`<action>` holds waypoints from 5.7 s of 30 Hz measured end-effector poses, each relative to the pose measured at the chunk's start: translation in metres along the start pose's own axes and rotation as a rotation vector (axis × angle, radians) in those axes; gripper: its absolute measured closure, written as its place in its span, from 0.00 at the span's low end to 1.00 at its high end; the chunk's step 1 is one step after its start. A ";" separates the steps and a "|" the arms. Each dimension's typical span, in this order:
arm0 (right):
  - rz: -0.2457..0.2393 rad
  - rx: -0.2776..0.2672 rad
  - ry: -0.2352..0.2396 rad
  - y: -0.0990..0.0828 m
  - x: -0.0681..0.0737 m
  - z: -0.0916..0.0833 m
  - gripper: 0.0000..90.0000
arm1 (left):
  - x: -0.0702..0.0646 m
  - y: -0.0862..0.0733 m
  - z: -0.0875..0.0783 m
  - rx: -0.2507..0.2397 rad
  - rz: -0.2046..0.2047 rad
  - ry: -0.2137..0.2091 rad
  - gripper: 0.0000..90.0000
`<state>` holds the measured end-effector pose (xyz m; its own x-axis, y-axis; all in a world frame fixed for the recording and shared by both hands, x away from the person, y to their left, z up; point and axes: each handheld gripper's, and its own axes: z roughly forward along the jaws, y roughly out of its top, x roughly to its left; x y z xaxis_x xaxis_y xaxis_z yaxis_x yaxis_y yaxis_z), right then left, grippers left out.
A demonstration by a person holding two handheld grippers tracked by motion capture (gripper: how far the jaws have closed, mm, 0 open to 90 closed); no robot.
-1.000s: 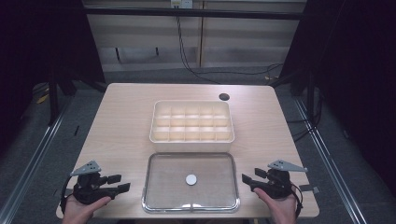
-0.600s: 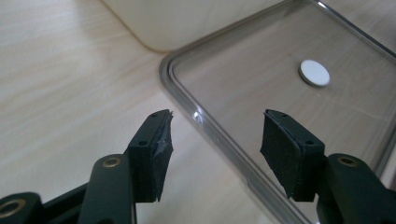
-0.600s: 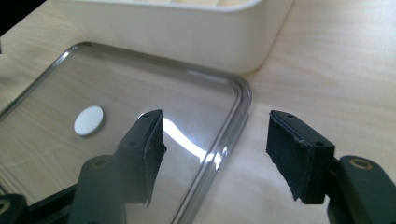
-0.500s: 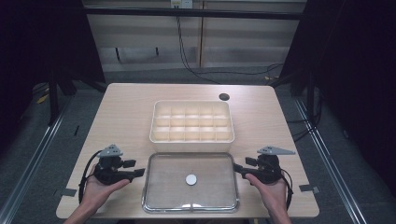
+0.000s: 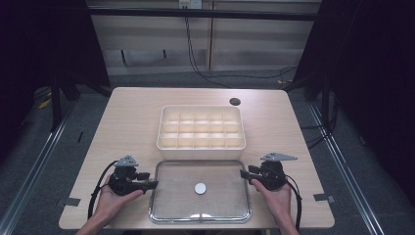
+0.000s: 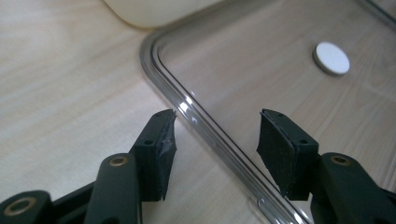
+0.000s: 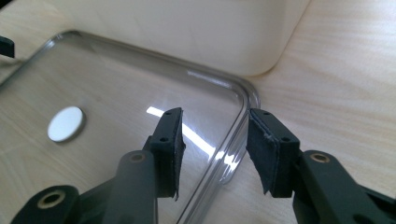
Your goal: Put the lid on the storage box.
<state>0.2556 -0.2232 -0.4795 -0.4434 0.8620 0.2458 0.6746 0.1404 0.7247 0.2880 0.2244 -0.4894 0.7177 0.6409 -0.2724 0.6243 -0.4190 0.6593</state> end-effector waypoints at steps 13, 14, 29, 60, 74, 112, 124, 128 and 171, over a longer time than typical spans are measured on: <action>0.051 0.052 -0.014 -0.005 -0.012 0.014 0.55 | 0.004 -0.001 0.005 0.003 -0.012 0.012 0.51; 0.048 0.061 -0.017 -0.005 -0.012 0.015 0.54 | 0.004 -0.001 0.005 0.006 -0.008 0.008 0.53; 0.103 0.044 -0.014 -0.010 -0.006 0.020 0.56 | -0.003 -0.001 0.010 0.006 0.024 -0.009 0.67; 0.434 -0.044 0.160 -0.024 -0.018 0.011 0.68 | -0.005 -0.002 0.010 0.000 0.031 -0.004 0.68; 0.342 -0.068 0.245 -0.017 -0.018 0.006 0.70 | -0.003 -0.002 0.011 -0.010 0.019 -0.013 0.67; 0.295 -0.115 0.355 -0.012 -0.012 -0.001 0.79 | 0.006 0.001 0.015 -0.045 -0.072 -0.097 0.41; 0.285 -0.095 0.302 -0.010 -0.012 -0.001 0.76 | 0.006 0.004 0.004 -0.090 -0.082 -0.123 0.53; 0.271 -0.064 0.262 -0.009 -0.009 0.002 0.73 | 0.004 0.006 0.001 -0.086 -0.068 -0.116 0.54; 0.190 -0.183 0.210 0.031 0.001 -0.021 0.73 | -0.004 0.038 -0.038 -0.268 -0.001 -0.096 0.76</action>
<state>0.2640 -0.2284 -0.4435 -0.4450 0.7423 0.5009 0.6478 -0.1193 0.7524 0.2968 0.2304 -0.4363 0.7508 0.5720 -0.3302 0.5306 -0.2246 0.8173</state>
